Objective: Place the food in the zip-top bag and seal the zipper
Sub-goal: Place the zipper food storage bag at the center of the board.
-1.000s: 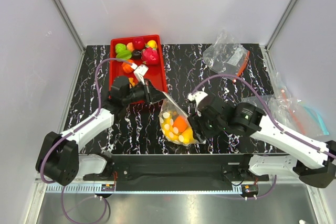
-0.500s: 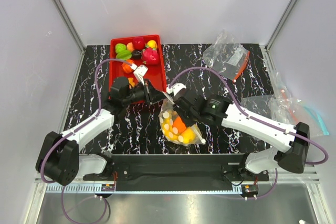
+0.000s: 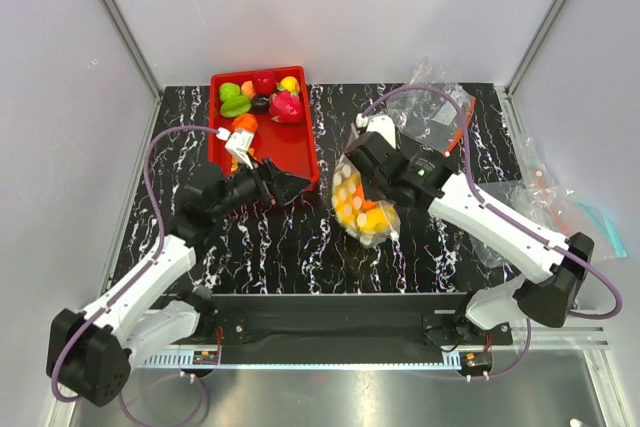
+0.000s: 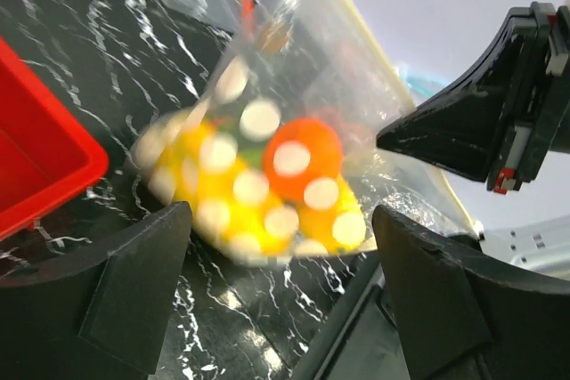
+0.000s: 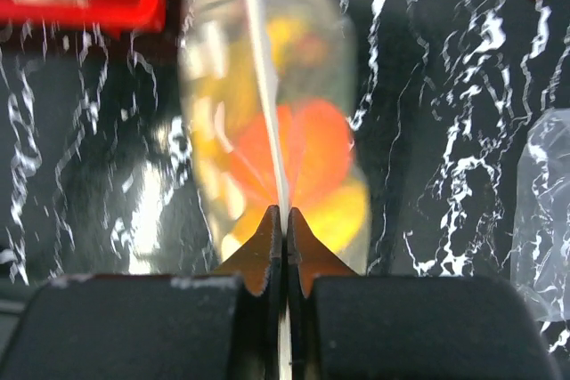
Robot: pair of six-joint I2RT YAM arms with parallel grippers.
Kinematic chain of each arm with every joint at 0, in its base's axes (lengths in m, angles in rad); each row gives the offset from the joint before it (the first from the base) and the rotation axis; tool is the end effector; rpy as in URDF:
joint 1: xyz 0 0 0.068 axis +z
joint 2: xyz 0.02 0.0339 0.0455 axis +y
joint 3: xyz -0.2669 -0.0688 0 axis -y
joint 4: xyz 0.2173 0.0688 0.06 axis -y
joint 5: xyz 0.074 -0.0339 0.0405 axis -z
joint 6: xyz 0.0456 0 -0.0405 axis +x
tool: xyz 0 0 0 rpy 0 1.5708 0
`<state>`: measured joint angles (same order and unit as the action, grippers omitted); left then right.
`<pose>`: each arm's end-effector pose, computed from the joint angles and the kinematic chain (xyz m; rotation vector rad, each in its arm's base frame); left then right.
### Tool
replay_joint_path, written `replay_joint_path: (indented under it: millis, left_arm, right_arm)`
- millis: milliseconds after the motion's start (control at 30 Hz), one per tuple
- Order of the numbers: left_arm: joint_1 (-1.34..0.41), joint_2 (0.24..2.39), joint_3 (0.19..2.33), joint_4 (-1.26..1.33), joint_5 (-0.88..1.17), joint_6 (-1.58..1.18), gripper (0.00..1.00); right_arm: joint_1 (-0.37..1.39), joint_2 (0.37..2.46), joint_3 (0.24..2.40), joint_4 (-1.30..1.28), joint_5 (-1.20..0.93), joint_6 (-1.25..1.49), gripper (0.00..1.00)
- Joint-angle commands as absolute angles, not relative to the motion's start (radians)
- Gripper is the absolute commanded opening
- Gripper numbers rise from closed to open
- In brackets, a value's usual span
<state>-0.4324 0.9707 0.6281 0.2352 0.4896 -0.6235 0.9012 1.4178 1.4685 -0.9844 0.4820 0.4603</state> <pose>0.1796 -0.1065 0.3050 0.2263 1.7994 -1.1824 0.1788 0.1918 0.3563 -0.3289 2.3408 0.0390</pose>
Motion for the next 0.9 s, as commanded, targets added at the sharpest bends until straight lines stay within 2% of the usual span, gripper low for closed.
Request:
replay_joint_path:
  millis: [0,400,433,567,633,833,867]
  left_arm:
    - [-0.426,0.899,0.627,0.157,0.368,-0.592,0.89]
    - [-0.428,0.827,0.636,0.003,0.302,-0.58,0.95]
    - [-0.426,0.821,0.641,-0.033,0.292,-0.575,0.96]
    - [-0.428,0.778,0.661,-0.113,0.25,-0.561,0.99]
    - [-0.426,0.747,0.676,-0.167,0.229,-0.558,0.99]
    - [-0.426,0.699,0.751,-0.346,0.235,-0.514,0.99]
    - [-0.426,0.703,0.8,-0.38,0.233,-0.5,0.99]
  right_arm:
    - [0.894,1.451,1.575,-0.996,0.613,0.549,0.0]
    - [0.891,1.768,1.793,-0.766,0.529,0.496,0.06]
    - [0.893,1.787,1.814,-0.761,0.502,0.488,0.12]
    - [0.891,1.847,1.9,-0.813,0.526,0.511,0.7]
    - [0.893,1.813,1.866,-0.784,0.551,0.518,0.76]
    - [0.893,1.576,1.597,-0.597,0.613,0.485,0.78]
    - [0.891,1.551,1.574,-0.6,0.645,0.508,0.84]
